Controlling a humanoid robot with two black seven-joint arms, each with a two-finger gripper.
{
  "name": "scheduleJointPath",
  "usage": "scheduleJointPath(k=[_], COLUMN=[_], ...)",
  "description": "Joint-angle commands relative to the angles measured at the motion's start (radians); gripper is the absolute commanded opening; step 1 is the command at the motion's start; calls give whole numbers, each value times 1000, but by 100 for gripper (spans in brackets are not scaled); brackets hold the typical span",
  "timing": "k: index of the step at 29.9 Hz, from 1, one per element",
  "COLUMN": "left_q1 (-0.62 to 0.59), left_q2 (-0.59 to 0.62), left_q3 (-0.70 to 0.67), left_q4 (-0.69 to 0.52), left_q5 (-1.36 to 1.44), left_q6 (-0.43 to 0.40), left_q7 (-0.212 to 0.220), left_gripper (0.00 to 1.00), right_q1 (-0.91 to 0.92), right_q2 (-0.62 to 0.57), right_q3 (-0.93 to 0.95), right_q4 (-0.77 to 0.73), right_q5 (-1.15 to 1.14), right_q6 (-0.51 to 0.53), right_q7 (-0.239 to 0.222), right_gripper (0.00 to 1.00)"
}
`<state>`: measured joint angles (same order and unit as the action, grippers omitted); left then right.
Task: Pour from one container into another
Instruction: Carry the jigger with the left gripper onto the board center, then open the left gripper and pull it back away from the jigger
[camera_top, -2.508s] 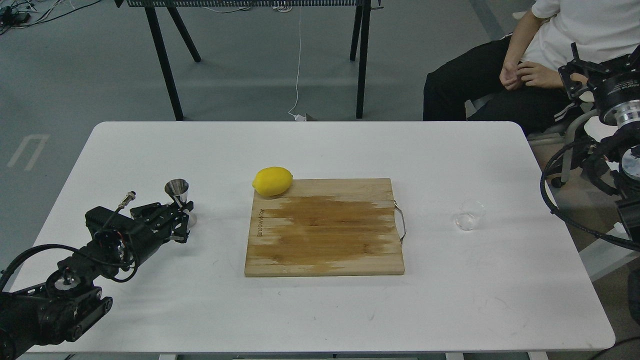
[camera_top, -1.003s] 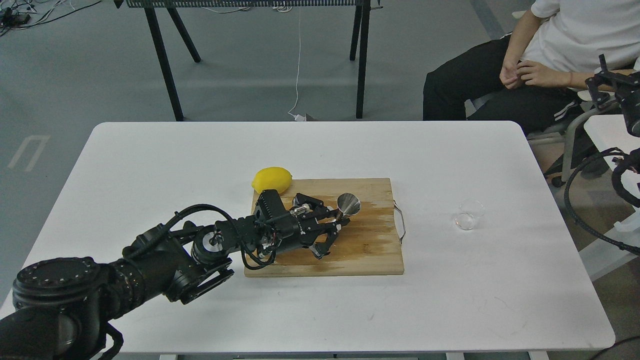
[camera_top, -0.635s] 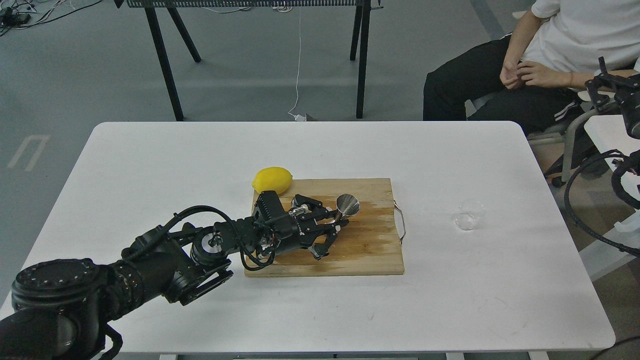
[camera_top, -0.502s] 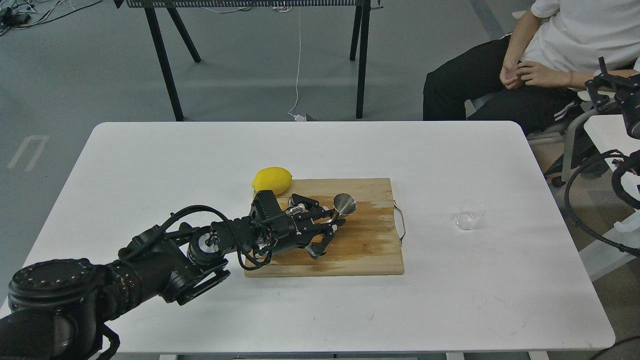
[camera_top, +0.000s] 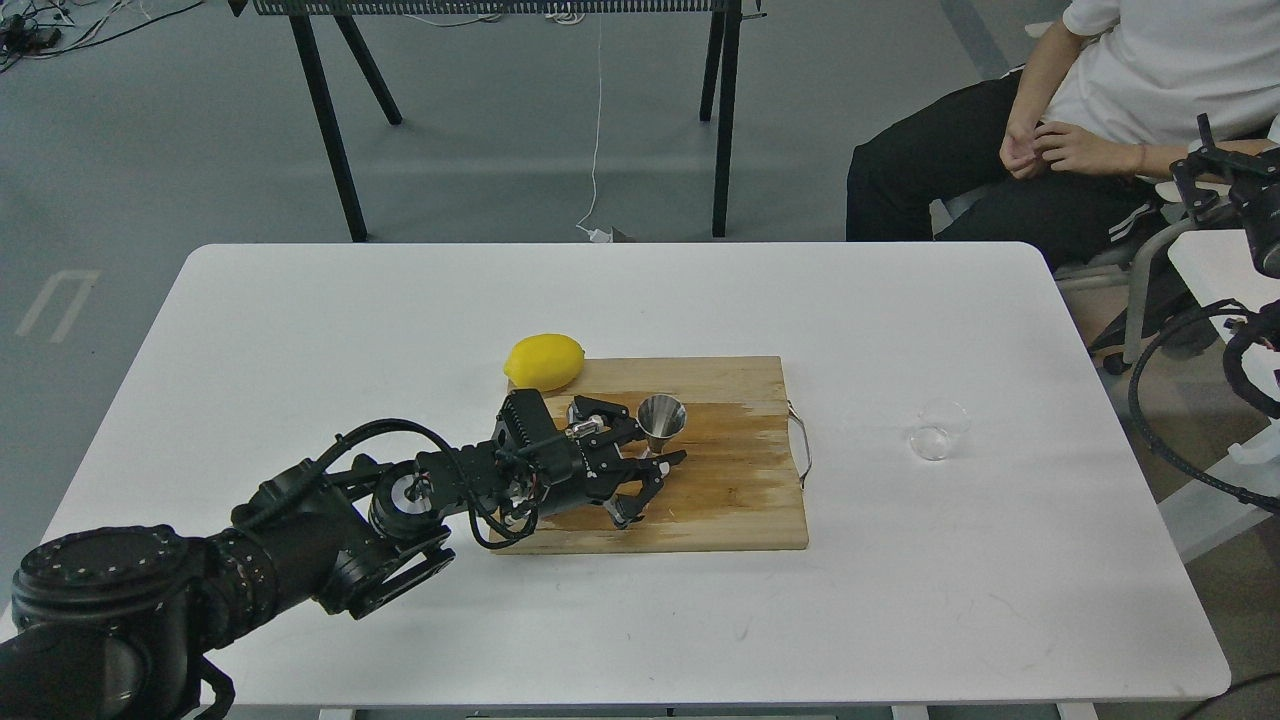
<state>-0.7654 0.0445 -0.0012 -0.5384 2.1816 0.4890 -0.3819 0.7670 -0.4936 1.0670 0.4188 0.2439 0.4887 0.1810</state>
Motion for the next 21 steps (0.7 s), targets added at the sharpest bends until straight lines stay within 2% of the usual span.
scheduleJointPath(k=[1,6,16,21], left_q1=[-2,-2,17,72], left_q2=[0,2,90,187], left_q3=[0,0,-3,-3], left_q4=[0,0,-20,-127], left_q5=[0,0,0,0], left_q6=[0,0,0,0], left_q7=[0,-3,-9,-51], left_gripper=[54,58,62,64], right_q1=[-2,0,0,0], right_q2=[0,0,1,1], right_q3=[1,1,1,1], right_q4=[0,0,0,0], right_q5=[0,0,0,0], right_q6=[0,0,0,0], right_q7=[0,0,0,-8], right_gripper=[100,100,100,100])
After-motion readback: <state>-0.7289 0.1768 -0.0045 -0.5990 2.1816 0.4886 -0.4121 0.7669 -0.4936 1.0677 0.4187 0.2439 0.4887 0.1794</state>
